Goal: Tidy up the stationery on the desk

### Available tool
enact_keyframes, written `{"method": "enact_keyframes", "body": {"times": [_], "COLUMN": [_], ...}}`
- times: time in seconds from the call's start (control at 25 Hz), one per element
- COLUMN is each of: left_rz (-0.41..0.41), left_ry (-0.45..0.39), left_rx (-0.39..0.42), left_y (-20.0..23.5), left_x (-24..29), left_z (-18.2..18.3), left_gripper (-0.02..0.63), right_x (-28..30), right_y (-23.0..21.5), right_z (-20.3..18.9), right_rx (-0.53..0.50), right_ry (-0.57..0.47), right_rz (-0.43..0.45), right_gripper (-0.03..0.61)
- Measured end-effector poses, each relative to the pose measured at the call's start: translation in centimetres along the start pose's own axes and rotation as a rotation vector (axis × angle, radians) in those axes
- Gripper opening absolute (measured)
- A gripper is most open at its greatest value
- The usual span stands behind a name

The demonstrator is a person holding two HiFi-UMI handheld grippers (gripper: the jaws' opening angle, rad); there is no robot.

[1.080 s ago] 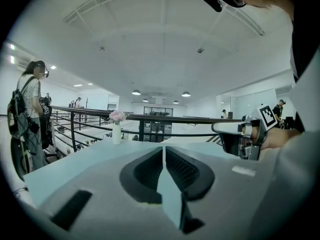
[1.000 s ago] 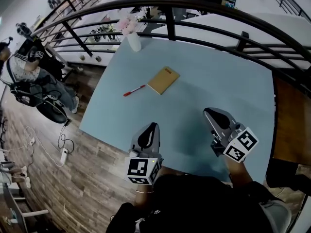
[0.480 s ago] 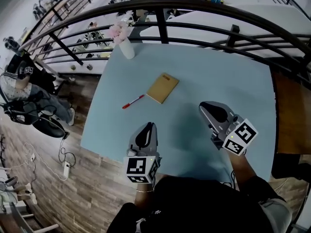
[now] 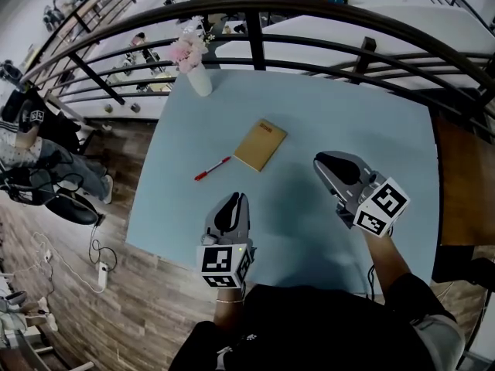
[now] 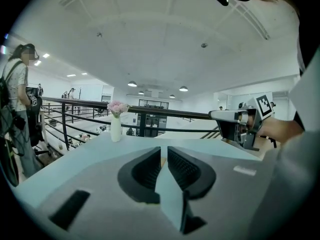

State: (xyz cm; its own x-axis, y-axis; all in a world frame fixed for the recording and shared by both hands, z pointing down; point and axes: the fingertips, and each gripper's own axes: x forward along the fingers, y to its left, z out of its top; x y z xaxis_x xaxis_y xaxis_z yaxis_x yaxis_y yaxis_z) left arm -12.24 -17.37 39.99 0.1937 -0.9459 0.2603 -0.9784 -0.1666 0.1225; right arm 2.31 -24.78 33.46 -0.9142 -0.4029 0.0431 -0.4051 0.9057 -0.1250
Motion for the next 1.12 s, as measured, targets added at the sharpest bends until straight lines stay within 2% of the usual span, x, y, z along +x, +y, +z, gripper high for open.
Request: {"method": "enact_keyframes", "body": {"times": [0.6,1.12], "left_rz": [-0.005,-0.023], "left_ry": [0.060,0.143], "left_rx": [-0.034,-0.072], "left_y": [3.2,5.8], "left_x": [3.3,7.7], "left_z": [-1.0,-3.8], "left_gripper": [0.058,0.086], "right_x": [4.8,9.0], "right_y": [-3.0,-6.8], "right_z": [-2.0,-6.5], "right_rx": [0.006,0.017], "right_ry": [0.086,0.193], "right_rz": [0.003,-0.022], "right_gripper": [0.038,0.055]}}
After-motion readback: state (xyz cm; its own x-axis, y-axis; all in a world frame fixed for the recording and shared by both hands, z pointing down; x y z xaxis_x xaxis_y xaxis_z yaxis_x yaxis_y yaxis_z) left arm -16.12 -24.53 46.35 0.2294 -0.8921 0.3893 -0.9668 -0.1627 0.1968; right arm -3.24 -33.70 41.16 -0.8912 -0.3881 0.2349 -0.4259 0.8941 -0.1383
